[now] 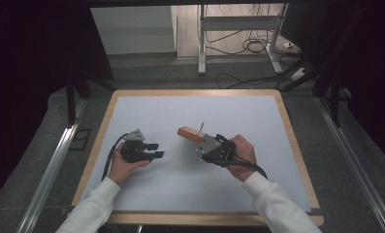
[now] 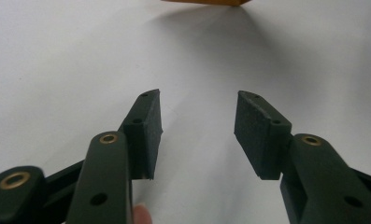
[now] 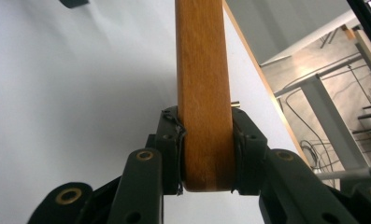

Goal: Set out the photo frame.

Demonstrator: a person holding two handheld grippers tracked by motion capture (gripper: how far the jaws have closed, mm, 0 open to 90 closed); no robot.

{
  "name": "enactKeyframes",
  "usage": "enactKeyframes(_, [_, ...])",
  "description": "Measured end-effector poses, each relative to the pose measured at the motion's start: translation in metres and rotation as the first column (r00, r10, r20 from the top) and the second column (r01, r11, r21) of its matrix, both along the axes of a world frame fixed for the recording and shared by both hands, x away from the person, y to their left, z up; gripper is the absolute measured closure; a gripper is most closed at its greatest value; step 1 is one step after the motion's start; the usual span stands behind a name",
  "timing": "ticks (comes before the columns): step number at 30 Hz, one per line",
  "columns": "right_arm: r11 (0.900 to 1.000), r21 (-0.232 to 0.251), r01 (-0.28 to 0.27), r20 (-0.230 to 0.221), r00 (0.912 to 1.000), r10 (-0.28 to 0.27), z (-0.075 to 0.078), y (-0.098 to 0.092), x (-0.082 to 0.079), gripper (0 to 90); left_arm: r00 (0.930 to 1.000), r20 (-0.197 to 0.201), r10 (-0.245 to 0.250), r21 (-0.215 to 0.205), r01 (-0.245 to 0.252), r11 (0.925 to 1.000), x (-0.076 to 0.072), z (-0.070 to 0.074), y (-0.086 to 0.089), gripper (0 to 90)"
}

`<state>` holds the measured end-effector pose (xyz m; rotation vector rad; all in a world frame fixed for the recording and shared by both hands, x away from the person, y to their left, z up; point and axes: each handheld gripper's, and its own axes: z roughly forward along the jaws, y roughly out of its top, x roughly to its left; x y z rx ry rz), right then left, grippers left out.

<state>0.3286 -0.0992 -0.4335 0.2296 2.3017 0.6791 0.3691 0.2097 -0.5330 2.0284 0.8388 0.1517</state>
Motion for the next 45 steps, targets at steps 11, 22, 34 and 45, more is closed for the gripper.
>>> enactKeyframes(11, [0.996, 0.048, -0.078, -0.107, 0.9908, 0.083, 0.024, -0.008, -0.018, 69.4, 1.0000, -0.001, -0.001, 0.001, 0.001, 1.0000, 0.000, 0.000, 0.000, 50.7])
enactKeyframes(22, [0.995, 0.089, -0.053, -0.099, 0.9931, 0.062, 0.026, -0.006, -0.008, 68.0, 1.0000, -0.004, -0.003, 0.000, 0.003, 1.0000, 0.000, 0.000, 0.000, 50.1])
enactKeyframes(34, [0.981, 0.180, 0.065, -0.116, 0.9922, -0.044, 0.030, -0.018, 0.025, 62.5, 1.0000, 0.000, 0.002, -0.002, -0.002, 1.0000, -0.001, 0.000, -0.002, 46.7])
enactKeyframes(45, [0.962, 0.225, 0.156, -0.142, 0.9818, -0.126, 0.028, -0.024, 0.053, 53.5, 0.9997, -0.002, 0.022, 0.001, -0.022, 0.9998, -0.001, -0.001, -0.002, 38.8])
